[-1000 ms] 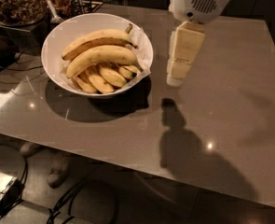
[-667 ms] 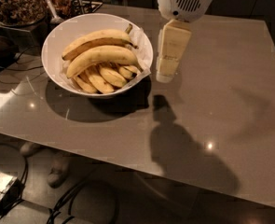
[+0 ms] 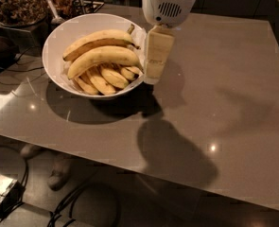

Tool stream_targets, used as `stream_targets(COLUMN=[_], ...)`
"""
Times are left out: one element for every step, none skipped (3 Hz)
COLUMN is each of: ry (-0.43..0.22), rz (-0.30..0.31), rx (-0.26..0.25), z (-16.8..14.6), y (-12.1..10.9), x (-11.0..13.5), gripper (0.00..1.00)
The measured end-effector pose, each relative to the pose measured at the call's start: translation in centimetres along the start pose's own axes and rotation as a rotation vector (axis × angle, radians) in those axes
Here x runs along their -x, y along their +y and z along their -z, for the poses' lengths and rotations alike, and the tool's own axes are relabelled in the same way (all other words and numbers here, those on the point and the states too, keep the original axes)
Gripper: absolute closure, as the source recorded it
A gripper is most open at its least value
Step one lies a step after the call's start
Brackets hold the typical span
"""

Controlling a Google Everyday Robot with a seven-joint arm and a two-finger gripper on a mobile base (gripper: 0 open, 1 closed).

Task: Pick banana from white bowl

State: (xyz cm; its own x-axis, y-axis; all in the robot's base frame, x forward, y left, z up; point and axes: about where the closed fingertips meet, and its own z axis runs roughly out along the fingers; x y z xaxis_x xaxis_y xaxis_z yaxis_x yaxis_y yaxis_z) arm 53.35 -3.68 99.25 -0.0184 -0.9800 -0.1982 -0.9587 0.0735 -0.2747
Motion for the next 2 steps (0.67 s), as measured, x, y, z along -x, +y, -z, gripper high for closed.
stream_targets(ry=[0.037, 0.069], rz=[0.051, 0.104], rx=[-0.021, -0.042], z=[-0.7, -1.0], y=[0.2, 0.3], x=[1.7, 3.1], gripper=[0.12, 0.14])
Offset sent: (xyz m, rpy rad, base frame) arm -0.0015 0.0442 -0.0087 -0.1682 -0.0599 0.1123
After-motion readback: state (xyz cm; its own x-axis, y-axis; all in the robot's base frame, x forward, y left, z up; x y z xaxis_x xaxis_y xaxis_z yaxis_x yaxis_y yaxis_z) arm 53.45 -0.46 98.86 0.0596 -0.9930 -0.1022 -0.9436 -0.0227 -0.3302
